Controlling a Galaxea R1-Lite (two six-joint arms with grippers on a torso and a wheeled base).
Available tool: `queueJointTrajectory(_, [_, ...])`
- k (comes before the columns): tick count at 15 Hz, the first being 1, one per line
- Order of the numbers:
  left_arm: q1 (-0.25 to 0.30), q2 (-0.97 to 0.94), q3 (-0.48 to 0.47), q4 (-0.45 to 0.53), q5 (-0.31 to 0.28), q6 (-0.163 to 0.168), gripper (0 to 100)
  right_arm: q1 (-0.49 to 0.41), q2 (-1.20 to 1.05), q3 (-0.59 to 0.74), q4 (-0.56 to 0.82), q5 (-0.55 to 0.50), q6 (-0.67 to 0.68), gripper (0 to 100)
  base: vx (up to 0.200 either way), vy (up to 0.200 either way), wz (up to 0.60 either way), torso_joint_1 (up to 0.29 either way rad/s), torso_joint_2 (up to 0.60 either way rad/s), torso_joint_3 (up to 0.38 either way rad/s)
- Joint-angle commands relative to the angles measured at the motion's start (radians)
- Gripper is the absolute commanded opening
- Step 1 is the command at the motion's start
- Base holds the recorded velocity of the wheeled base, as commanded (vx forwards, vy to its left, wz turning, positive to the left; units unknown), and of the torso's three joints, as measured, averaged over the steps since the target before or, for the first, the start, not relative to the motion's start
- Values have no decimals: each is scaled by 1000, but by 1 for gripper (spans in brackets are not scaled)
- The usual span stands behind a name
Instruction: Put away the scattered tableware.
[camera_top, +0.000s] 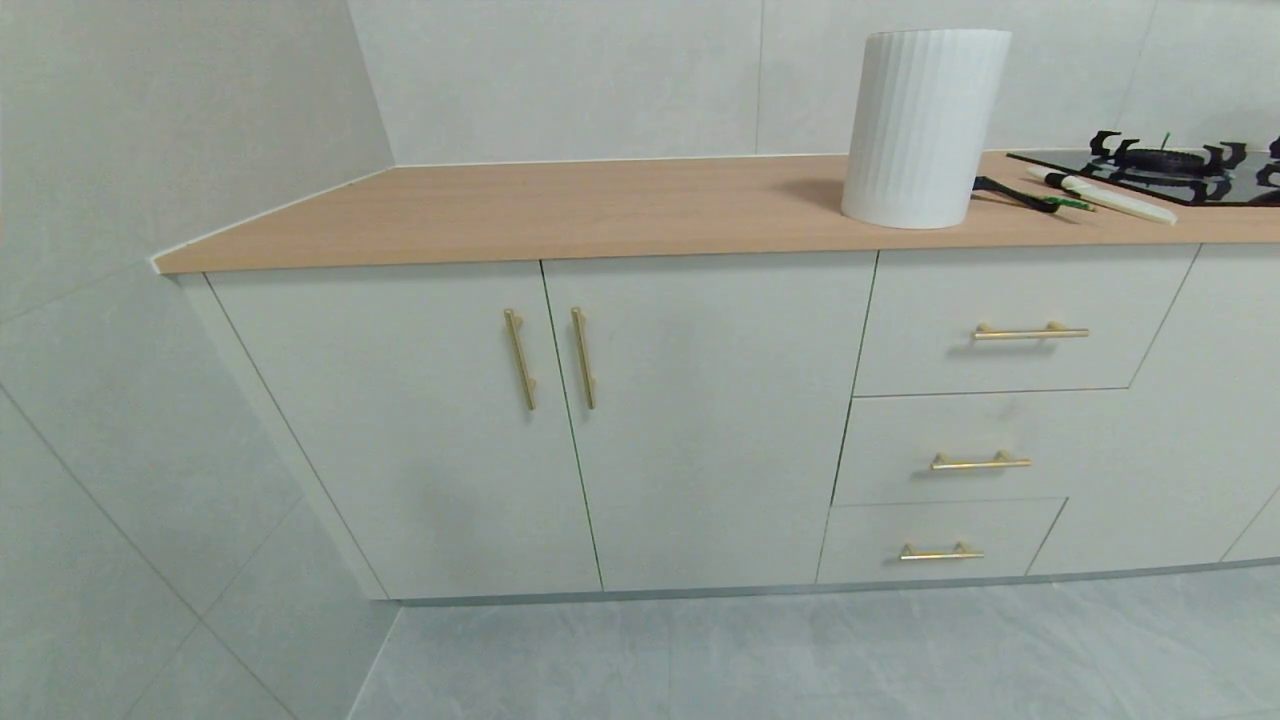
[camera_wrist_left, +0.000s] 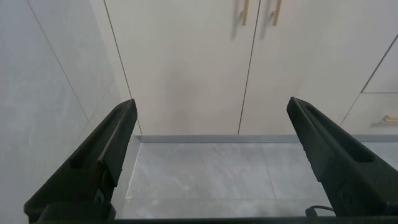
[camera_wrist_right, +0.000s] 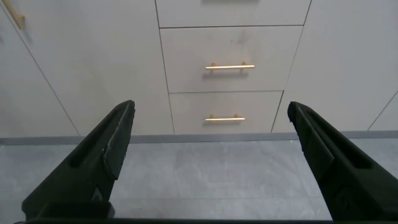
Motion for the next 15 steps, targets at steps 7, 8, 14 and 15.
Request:
queueJointTrajectory(7, [0, 0, 0, -1, 1, 1, 100, 1, 2, 0, 1, 1, 4, 100, 0, -86, 0, 0, 1, 2])
queueJointTrajectory(8, [0, 0, 0, -1, 1, 1, 100, 1, 2, 0, 1, 1, 4, 100, 0, -200, 0, 2, 2, 2])
queueJointTrajectory(14, [0, 0, 0, -1, 1, 1, 100, 1, 2, 0, 1, 1, 4, 100, 0, -200, 0, 3, 0, 1])
queueJointTrajectory(15, [0, 0, 0, -1, 1, 1, 100, 1, 2, 0, 1, 0, 4, 100, 0, -200, 0, 2, 2, 2])
